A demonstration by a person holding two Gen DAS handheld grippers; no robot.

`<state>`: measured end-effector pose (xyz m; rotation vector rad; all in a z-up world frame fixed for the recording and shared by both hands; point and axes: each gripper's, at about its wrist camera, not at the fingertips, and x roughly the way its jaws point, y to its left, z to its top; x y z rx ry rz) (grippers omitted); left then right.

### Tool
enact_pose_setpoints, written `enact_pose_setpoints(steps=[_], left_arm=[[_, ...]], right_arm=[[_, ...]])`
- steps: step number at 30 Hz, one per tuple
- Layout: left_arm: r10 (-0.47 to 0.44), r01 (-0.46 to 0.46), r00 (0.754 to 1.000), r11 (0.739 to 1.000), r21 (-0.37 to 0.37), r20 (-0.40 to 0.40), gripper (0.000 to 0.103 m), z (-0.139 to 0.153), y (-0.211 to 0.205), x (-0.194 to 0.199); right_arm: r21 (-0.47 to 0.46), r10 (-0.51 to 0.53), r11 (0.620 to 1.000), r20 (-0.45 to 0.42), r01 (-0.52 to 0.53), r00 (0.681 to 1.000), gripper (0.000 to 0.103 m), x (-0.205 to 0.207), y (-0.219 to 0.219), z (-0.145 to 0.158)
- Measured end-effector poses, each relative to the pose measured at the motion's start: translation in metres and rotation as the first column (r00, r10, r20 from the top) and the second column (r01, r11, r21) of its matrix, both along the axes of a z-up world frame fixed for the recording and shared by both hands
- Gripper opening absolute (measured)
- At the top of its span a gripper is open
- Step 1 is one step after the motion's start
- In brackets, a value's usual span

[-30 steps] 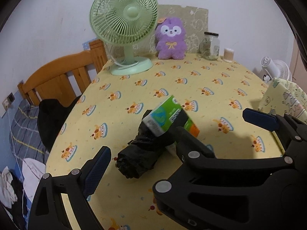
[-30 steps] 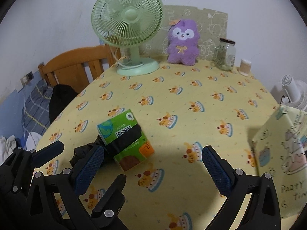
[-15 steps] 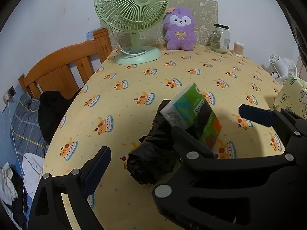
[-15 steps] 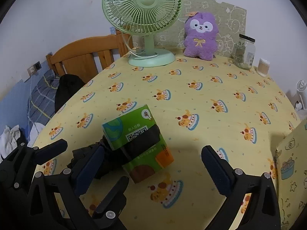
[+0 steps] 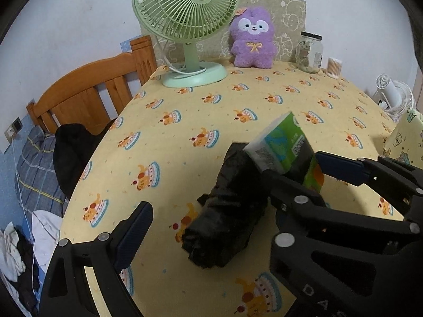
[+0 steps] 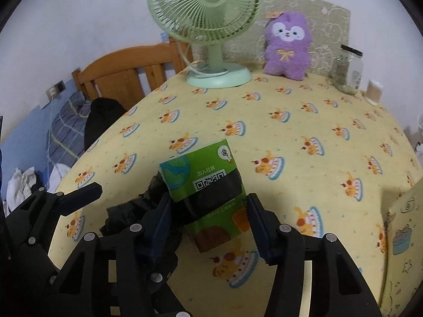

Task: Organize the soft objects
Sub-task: 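Grasp the black plastic bag with the left gripper while the right lifts the tissue pack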

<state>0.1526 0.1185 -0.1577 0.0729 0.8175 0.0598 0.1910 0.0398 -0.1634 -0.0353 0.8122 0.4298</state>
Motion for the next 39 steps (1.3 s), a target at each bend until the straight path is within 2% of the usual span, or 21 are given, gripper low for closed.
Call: enact_pose_setpoints(steps=[7, 13, 21, 24, 26, 27, 29, 32, 39], left_arm=[[-0.014, 0.014, 1.000, 1.000, 0.002, 0.007, 0.095, 0.003, -0.009, 0.015], [-0.046, 0.046, 0.999, 0.999, 0.013, -0.003, 0.095, 0.000, -0.022, 0.031], [-0.071, 0.071, 0.997, 0.997, 0.005, -0.028, 0.094, -0.007, -0.026, 0.041], [-0.067, 0.067, 0.997, 0.998, 0.004, -0.048, 0.083, -0.011, -0.025, 0.044], [-0.070, 0.070, 0.996, 0.998, -0.003, -0.058, 0.067, -0.013, -0.025, 0.044], [-0.076, 0.075, 0.995, 0.997, -0.011, -0.062, 0.064, -0.013, -0.025, 0.045], [-0.083, 0.082, 0.995, 0.996, -0.018, -0.060, 0.049, -0.013, -0.025, 0.044], [-0.087, 0.085, 0.994, 0.996, -0.030, -0.063, 0.044, -0.012, -0.026, 0.041], [-0.087, 0.084, 0.994, 0.995, -0.054, -0.060, 0.042, -0.006, -0.031, 0.030]], right_arm=[[-0.025, -0.070, 0.997, 0.026, 0.071, 0.997, 0.058, 0.004, -0.012, 0.008], [-0.050, -0.165, 0.985, 0.011, 0.166, 0.986, 0.058, 0.014, -0.029, 0.005], [-0.077, -0.205, 0.976, -0.007, 0.204, 0.979, 0.058, 0.021, -0.035, -0.002], [-0.081, -0.205, 0.976, -0.025, 0.203, 0.978, 0.058, 0.024, -0.035, -0.007], [-0.080, -0.206, 0.976, -0.033, 0.203, 0.978, 0.058, 0.026, -0.035, -0.008], [-0.081, -0.206, 0.976, -0.032, 0.203, 0.978, 0.058, 0.025, -0.034, -0.008], [-0.081, -0.205, 0.976, -0.033, 0.202, 0.978, 0.058, 0.025, -0.034, -0.008], [-0.083, -0.200, 0.977, -0.034, 0.197, 0.979, 0.058, 0.025, -0.034, -0.008], [-0.070, -0.196, 0.979, -0.050, 0.192, 0.979, 0.058, 0.018, -0.039, -0.005]])
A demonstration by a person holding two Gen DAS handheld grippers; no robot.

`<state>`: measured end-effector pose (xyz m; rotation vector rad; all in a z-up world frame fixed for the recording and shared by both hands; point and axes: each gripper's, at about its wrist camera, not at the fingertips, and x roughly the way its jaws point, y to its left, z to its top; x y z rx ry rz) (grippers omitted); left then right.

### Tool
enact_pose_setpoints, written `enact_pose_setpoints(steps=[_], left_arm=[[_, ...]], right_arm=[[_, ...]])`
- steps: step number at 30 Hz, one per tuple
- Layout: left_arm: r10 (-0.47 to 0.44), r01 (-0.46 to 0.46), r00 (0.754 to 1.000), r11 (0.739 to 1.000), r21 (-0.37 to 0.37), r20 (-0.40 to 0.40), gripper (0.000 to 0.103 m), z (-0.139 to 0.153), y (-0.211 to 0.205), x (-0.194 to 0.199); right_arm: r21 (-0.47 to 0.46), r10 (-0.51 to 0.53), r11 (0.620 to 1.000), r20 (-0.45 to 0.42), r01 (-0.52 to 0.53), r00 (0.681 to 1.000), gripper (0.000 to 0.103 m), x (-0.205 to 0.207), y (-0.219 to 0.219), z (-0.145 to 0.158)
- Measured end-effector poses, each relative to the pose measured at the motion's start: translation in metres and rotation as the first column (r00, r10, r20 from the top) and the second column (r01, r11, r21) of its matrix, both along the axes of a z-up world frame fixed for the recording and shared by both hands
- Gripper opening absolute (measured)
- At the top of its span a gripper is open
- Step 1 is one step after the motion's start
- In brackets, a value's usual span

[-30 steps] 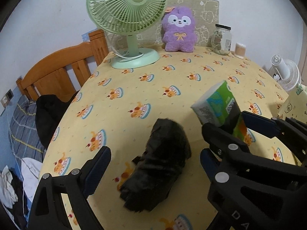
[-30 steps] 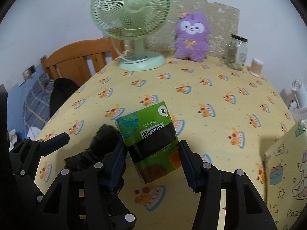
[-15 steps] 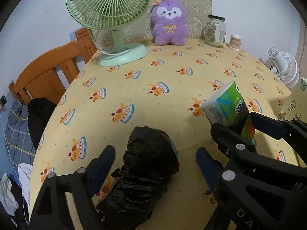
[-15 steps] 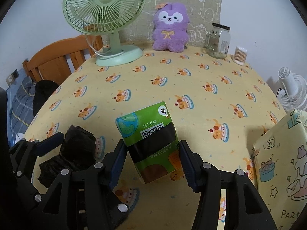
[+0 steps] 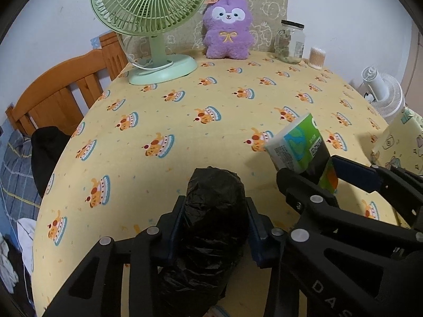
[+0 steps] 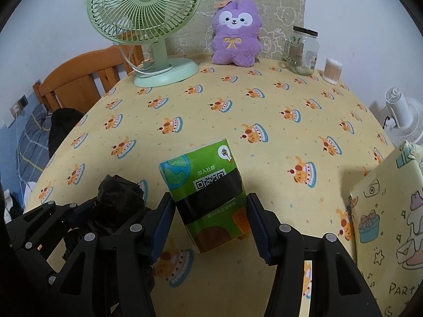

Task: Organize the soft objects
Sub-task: 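Grasp the black plastic bag with the left gripper while the right lifts the tissue pack, then carry the black bag and green tissue pack over the gift box with both grippers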

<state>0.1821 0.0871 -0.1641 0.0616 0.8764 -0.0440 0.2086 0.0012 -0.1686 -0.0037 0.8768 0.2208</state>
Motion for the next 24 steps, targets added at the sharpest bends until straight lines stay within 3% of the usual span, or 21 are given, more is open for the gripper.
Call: enact_pose_setpoints(steps=[24], left_arm=[[0.006, -0.002, 0.993, 1.000, -0.031, 0.115, 0.042, 0.051, -0.038, -0.052]], right_arm=[[0.047, -0.021, 0.999, 0.095, 0.017, 0.995, 0.059, -0.053, -0.042, 0.050]])
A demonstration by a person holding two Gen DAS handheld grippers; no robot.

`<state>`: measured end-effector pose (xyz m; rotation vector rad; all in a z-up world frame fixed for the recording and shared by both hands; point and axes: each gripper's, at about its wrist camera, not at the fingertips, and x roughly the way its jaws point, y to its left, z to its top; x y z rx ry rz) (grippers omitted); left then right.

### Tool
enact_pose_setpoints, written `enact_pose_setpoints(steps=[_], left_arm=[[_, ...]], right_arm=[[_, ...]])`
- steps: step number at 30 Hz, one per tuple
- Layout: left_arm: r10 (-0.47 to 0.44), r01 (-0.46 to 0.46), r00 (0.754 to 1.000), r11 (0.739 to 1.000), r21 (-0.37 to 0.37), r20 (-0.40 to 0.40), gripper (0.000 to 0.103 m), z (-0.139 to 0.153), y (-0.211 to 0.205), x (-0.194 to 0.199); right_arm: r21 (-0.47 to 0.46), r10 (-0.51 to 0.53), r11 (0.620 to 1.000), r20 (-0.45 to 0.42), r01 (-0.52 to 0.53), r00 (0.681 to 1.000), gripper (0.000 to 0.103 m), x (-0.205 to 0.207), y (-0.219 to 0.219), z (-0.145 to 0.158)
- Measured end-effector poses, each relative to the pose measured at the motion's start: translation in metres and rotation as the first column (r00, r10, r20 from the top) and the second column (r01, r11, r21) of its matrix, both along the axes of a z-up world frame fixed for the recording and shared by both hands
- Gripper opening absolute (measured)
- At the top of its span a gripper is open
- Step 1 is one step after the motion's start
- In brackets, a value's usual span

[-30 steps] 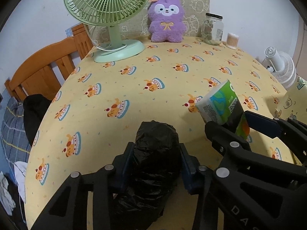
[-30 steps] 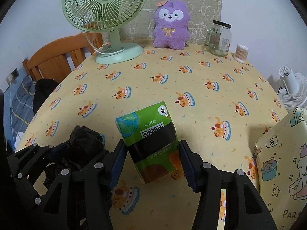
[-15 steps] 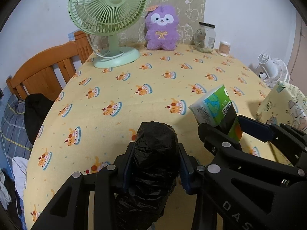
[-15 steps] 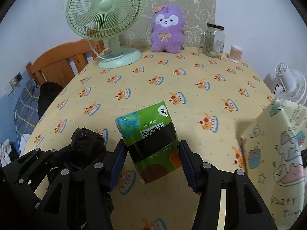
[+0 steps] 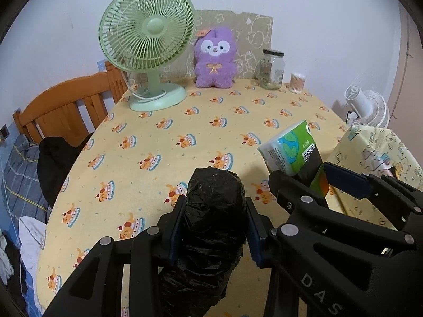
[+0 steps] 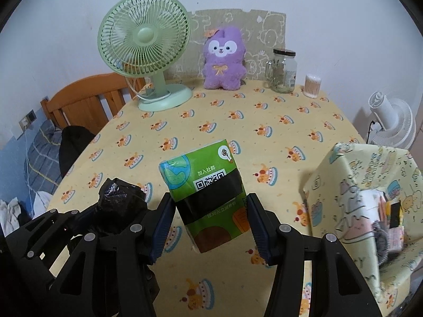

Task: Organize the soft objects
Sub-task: 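Carry the black bag and green tissue pack over the gift box with both grippers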

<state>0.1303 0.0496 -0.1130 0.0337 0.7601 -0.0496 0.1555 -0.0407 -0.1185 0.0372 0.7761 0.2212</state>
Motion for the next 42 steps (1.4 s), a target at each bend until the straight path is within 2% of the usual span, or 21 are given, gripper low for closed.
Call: enact_pose_setpoints(steps=[27, 42], left_arm=[[-0.003, -0.001, 0.987, 1.000, 0.027, 0.160, 0.042, 0.075, -0.029, -0.039], [-0.038, 0.032, 0.976, 0.999, 0.032, 0.216, 0.042, 0.097, -0.053, -0.051]], right_arm=[[0.047, -0.007, 0.999, 0.148, 0.000, 0.989, 0.059, -0.039, -0.032, 0.077], [0.054, -0.030, 0.998, 0.208, 0.020, 0.978, 0.059, -0.053, -0.056, 0.102]])
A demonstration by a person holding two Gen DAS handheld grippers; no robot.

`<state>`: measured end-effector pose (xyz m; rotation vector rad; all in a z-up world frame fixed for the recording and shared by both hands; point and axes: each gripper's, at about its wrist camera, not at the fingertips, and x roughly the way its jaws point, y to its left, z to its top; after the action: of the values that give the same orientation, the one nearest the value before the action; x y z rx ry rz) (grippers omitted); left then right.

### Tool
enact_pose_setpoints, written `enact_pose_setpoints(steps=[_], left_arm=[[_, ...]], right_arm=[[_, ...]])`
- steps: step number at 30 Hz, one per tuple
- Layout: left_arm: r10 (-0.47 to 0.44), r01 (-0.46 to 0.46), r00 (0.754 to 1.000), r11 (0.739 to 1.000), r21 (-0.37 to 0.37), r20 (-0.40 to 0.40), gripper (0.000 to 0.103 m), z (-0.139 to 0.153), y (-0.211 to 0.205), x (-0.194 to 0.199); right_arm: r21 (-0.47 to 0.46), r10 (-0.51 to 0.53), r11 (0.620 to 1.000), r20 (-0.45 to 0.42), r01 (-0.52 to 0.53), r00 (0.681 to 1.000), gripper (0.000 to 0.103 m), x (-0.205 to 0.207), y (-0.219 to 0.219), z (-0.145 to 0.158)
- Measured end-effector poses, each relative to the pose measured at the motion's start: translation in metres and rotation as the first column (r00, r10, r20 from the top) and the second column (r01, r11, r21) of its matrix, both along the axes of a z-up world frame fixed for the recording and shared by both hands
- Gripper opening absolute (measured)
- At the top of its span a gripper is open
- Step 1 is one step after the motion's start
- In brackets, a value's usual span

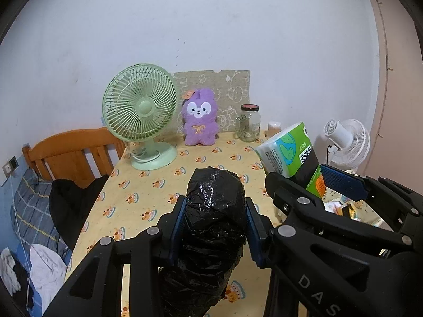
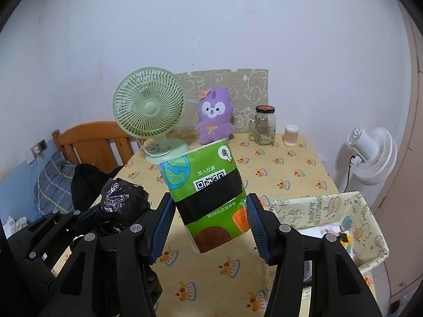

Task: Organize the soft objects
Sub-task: 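Carry the black bag and green tissue pack over the gift box with both grippers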

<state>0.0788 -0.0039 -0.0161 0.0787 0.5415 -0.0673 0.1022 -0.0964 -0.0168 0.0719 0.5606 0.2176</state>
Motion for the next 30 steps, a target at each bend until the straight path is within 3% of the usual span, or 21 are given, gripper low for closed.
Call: enact_pose_setpoints(steps=[30], left_arm=[[-0.081, 0.080, 0.996, 0.997, 0.007, 0.033, 0.042, -0.002, -0.078, 0.005]], right_arm=[[0.001, -0.099, 0.995, 0.031, 0.099, 0.995, 0.059, -0.005, -0.079, 0.000]])
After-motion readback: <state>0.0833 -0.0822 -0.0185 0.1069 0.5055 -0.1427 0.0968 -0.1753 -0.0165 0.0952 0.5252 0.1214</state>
